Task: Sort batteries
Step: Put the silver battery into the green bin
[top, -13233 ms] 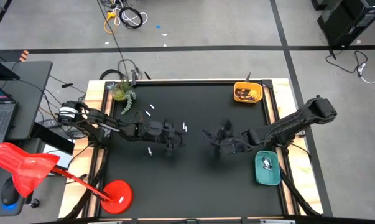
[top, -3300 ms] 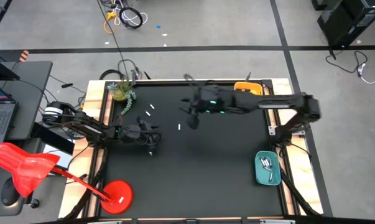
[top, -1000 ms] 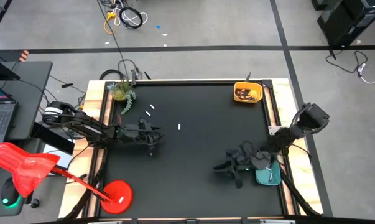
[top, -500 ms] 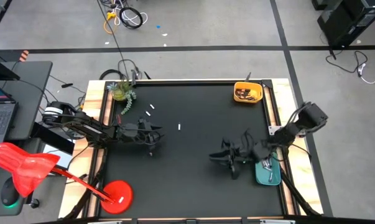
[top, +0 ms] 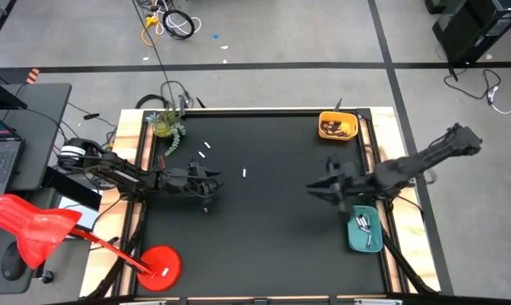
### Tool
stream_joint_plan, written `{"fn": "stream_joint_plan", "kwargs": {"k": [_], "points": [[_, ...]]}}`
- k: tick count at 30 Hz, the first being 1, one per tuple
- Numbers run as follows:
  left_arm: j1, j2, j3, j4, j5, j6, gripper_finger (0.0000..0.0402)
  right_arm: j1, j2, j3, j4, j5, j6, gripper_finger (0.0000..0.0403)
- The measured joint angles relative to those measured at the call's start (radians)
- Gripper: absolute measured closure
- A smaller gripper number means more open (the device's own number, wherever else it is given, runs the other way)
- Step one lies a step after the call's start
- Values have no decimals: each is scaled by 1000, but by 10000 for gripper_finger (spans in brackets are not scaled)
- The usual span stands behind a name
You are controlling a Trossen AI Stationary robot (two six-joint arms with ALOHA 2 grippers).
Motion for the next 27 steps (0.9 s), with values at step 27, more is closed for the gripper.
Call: {"fn": "stream_joint_plan", "kwargs": {"k": [27], "points": [[0,0,39,4,0,-10,204,171,111,106,-41,-29,369,305]]}}
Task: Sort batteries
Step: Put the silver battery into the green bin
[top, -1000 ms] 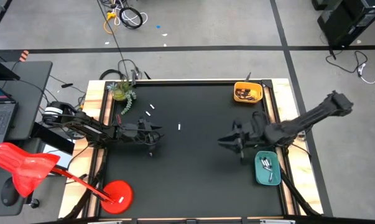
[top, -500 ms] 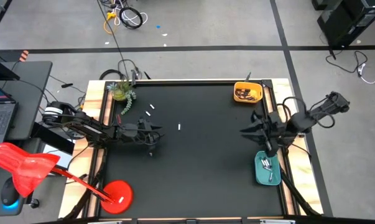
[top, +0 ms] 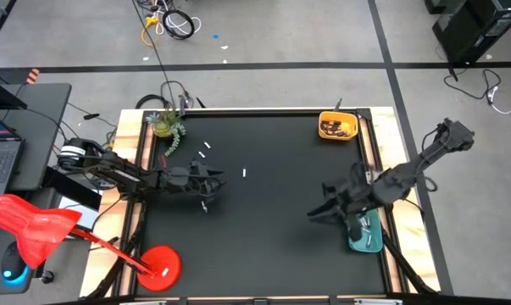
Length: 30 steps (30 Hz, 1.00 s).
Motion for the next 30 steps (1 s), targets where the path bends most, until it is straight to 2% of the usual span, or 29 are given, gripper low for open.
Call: {"fn": "stream_joint_plan", "kwargs": {"k": [10,14,20,23,30], "points": [[0,0,23,-7,0,3,204,-64,366,371,-168,-296,1,316],[0,0,23,-19,0,7,204,-74,460,508,-268,-342,-26,317],[0,0,23,-30,0,9,204,-113,572,656,-320,-400,-63,317],[0,0,23,-30,0,10,204,-146,630,688,-419,-388,-87,317],[0,0,22,-55,-76,40,204,-255,825,688,-484,-246,-235,317]]}}
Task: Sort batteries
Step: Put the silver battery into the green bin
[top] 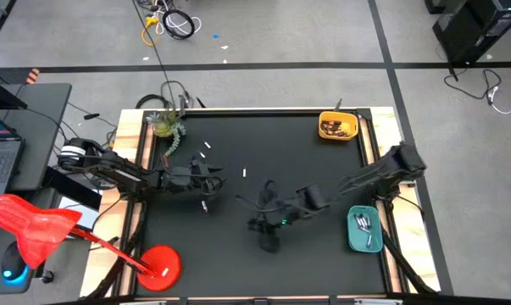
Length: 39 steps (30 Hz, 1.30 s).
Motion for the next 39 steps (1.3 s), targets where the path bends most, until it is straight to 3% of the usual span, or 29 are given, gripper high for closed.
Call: {"fn": "stream_joint_plan", "kwargs": {"k": [4,8,11,18,24,31,39], "points": [[0,0,0,-45,-18,-1,204,-73,86,0,-9,144,-98,317],[0,-2,0,-96,-30,-8,204,-148,176,0,22,191,-215,308],[0,-2,-1,-128,-43,-9,204,-196,237,0,62,165,-286,289],[0,-7,-1,-166,-56,-9,204,-301,306,-2,95,176,-248,215],[0,-107,-3,-235,-59,-3,204,-328,303,-77,275,293,-224,172],[0,-307,-3,-375,-62,18,204,-343,309,-240,591,376,-204,176],[0,-362,-3,-404,-62,19,204,-374,324,-323,737,374,-170,191]]}}
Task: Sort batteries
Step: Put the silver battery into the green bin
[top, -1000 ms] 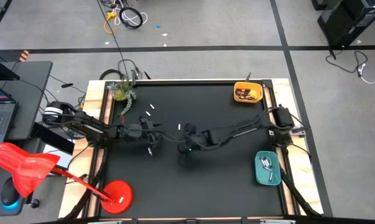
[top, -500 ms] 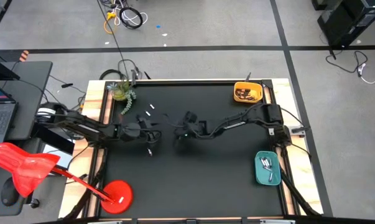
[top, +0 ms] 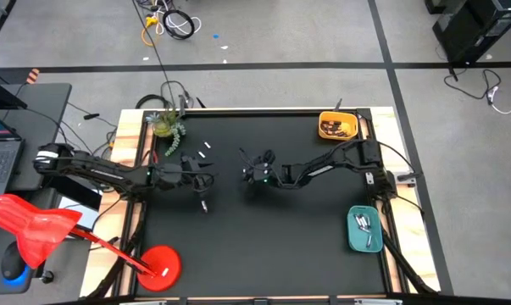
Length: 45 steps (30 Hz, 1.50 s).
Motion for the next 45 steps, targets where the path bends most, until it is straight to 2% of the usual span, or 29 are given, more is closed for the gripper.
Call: {"fn": "stream_joint_plan", "kwargs": {"k": [13,20,23,28,33,37,45], "points": [[0,0,0,-9,43,3,204,-11,106,8,84,4,60,190],[0,1,0,-20,45,4,204,7,103,12,17,11,68,204],[0,1,0,-23,46,4,204,10,102,12,-13,11,81,238],[0,1,0,-25,46,4,204,16,102,11,-22,12,63,370],[0,1,0,-25,47,4,204,15,100,9,-23,3,50,377],[0,1,0,-30,48,2,204,15,42,5,-93,-22,26,377],[0,2,-11,-13,54,8,204,52,-207,3,-447,-34,8,377]]}}
